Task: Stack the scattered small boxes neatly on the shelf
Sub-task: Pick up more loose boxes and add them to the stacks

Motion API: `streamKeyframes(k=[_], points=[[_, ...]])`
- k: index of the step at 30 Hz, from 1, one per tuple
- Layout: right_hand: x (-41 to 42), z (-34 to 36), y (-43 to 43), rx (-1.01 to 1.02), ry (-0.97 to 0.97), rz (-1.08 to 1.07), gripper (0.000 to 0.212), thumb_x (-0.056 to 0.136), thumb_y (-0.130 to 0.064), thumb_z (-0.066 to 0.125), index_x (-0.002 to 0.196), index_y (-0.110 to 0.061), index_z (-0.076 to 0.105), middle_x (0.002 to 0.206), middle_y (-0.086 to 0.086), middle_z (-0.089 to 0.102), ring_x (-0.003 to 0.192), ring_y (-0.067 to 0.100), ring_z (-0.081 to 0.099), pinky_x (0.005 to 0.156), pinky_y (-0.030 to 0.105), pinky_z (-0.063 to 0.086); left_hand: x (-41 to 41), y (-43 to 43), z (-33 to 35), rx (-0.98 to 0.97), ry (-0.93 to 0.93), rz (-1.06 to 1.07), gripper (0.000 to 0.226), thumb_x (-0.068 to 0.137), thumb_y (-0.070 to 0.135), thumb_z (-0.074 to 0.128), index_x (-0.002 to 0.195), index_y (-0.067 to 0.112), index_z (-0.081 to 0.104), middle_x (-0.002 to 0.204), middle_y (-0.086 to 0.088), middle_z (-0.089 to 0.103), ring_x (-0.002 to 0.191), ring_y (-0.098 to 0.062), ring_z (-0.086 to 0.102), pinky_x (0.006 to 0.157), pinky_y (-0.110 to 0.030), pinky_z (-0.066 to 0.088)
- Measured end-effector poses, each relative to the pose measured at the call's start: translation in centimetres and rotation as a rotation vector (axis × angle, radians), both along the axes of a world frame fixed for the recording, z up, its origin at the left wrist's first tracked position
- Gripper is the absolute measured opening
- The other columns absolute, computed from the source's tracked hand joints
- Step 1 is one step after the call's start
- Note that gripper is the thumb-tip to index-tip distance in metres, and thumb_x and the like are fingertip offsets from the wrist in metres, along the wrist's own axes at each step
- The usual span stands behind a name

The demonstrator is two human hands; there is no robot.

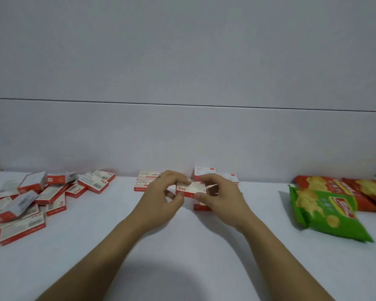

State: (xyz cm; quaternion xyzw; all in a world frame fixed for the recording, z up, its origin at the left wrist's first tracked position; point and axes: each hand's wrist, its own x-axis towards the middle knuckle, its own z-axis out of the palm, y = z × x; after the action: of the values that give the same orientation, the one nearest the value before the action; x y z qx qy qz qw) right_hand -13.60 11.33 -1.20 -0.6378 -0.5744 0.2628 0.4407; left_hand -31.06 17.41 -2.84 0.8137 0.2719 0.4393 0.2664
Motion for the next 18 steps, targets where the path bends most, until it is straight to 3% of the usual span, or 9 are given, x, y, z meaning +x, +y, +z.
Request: streamKeyframes(k=[3,8,14,16,18], points=[[-0.1,0.1,0.0,0.100,-0.026,-0.062,0.038,0.079,-0.011,0.076,0.112,-0.026,0.063,0.109,-0.011,0.060,0.086,0.002,0.060,0.073,0.011,0.048,0.4,0.4,-1.3,-0.018,0.068,0.069,0.034,0.085,0.020,0.064,0.113,0.037,0.057,0.116,0.023,0.055,0.107,-0.005,0.053,0.074,-0.014,0.046],[-1.4,-0.5,0.0,0.134,-0.058,-0.027,0.038,0.078,-0.012,0.077,0.112,-0.024,0.063,0.111,-0.010,0.057,0.091,0.006,0.062,0.078,0.026,0.057,-1.4,0.0,-2.2,-0.047,0.075,0.138,0.049,0.080,0.027,0.073,0.119,0.047,0.051,0.115,0.034,0.054,0.105,0.002,0.054,0.076,-0.010,0.047],[-1.9,-0.5,-0.2,0.195,-0.045,0.018,0.040,0.078,-0.007,0.076,0.108,-0.031,0.062,0.111,-0.013,0.056,0.092,0.000,0.061,0.080,0.022,0.055,-2.0,-0.7,-1.6,-0.096,0.036,0.193,0.055,0.079,0.021,0.076,0.120,0.046,0.050,0.111,0.035,0.055,0.101,0.005,0.054,0.075,-0.009,0.047],[-1.7,-0.3,-0.3,0.170,-0.004,0.043,0.044,0.078,-0.004,0.075,0.108,-0.033,0.061,0.112,-0.013,0.057,0.091,-0.002,0.061,0.077,0.026,0.057,-2.0,-0.7,-1.4,-0.089,0.035,0.180,0.048,0.082,0.018,0.073,0.119,0.040,0.052,0.113,0.027,0.057,0.101,0.003,0.055,0.076,-0.009,0.047],[-1.5,-0.2,-0.4,0.163,0.016,0.066,0.041,0.079,-0.004,0.074,0.107,-0.032,0.063,0.108,-0.012,0.060,0.087,0.003,0.064,0.076,0.031,0.058,-1.9,-0.9,-1.2,-0.125,-0.004,0.161,0.024,0.091,0.026,0.062,0.113,0.034,0.057,0.109,0.023,0.062,0.097,0.001,0.059,0.075,-0.008,0.045]])
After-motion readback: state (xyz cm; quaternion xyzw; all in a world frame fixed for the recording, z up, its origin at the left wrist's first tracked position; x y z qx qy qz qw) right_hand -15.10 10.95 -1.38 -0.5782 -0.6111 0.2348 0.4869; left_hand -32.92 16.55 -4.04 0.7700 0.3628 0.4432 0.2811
